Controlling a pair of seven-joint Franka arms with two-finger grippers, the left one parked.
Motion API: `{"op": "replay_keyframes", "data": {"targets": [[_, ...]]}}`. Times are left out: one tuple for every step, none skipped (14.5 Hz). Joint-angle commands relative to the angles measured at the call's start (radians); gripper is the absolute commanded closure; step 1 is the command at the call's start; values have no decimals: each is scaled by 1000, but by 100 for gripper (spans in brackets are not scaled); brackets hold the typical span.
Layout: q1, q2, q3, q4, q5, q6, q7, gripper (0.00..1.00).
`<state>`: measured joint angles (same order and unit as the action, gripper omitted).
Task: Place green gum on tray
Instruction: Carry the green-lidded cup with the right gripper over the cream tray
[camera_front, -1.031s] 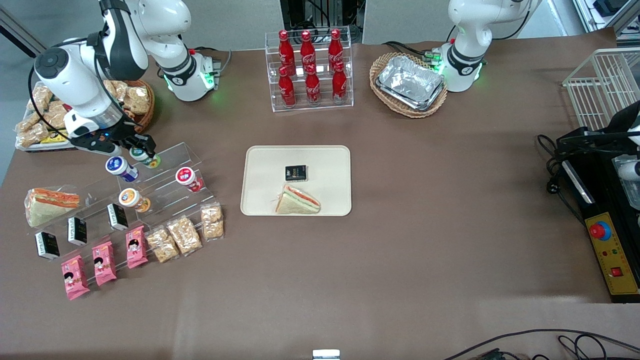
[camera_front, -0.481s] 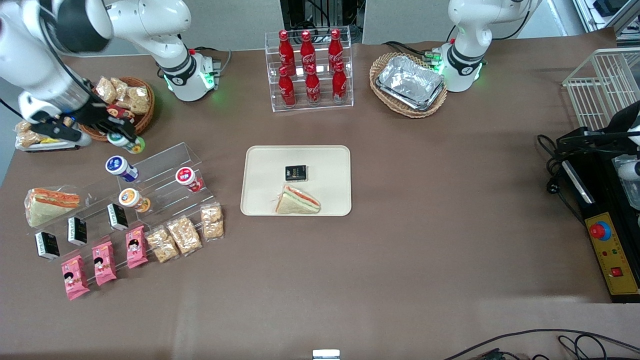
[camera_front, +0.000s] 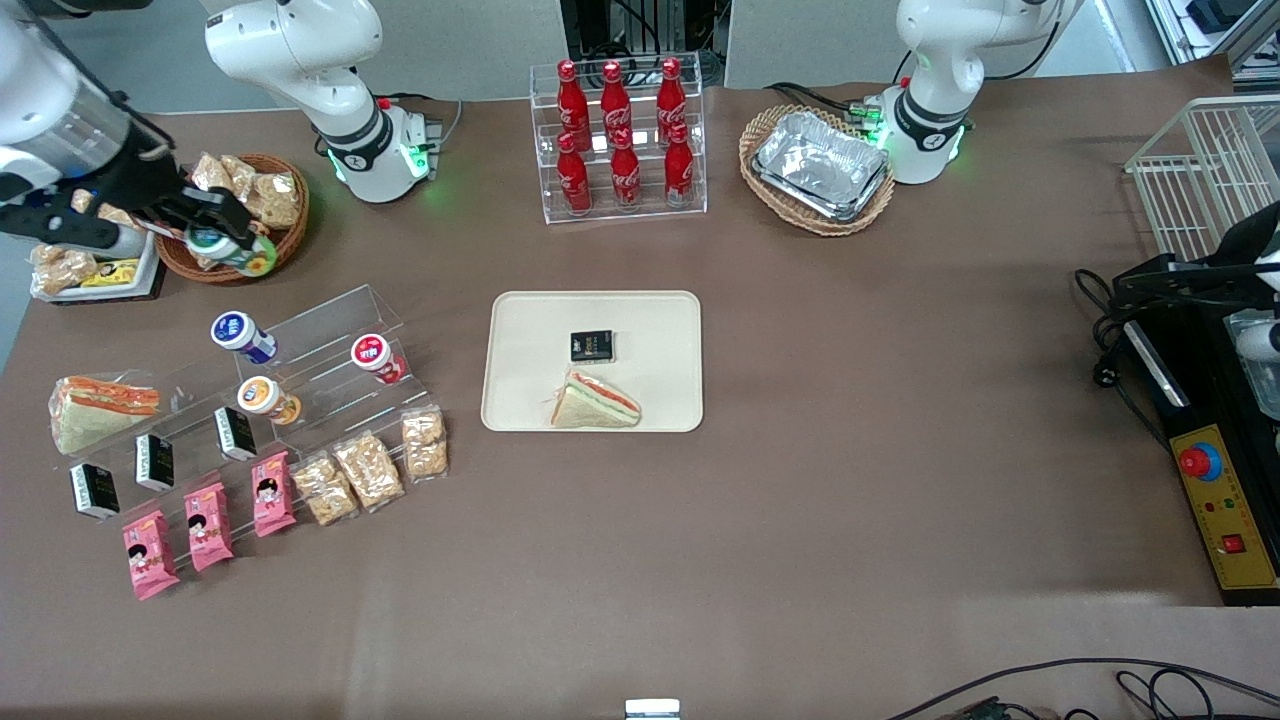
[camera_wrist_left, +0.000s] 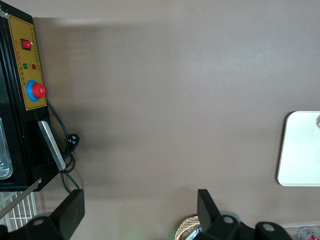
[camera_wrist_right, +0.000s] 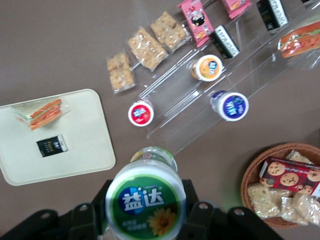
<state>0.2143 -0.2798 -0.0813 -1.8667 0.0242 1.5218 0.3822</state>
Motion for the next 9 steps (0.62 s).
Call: {"op": "replay_keyframes", "data": {"targets": [[138, 56, -6, 70, 14, -32, 203, 48], [186, 68, -6, 86, 14, -32, 277, 48], [229, 85, -6, 93, 14, -29, 341, 48], [264, 94, -6, 95, 14, -20, 398, 48], [293, 106, -6, 93, 16, 4, 447, 48], [318, 114, -6, 81, 16, 30, 493, 48], [342, 119, -6, 58, 16, 67, 530, 49], [364, 117, -6, 11, 16, 124, 570, 49], [390, 114, -6, -53, 16, 189, 625, 49]]}}
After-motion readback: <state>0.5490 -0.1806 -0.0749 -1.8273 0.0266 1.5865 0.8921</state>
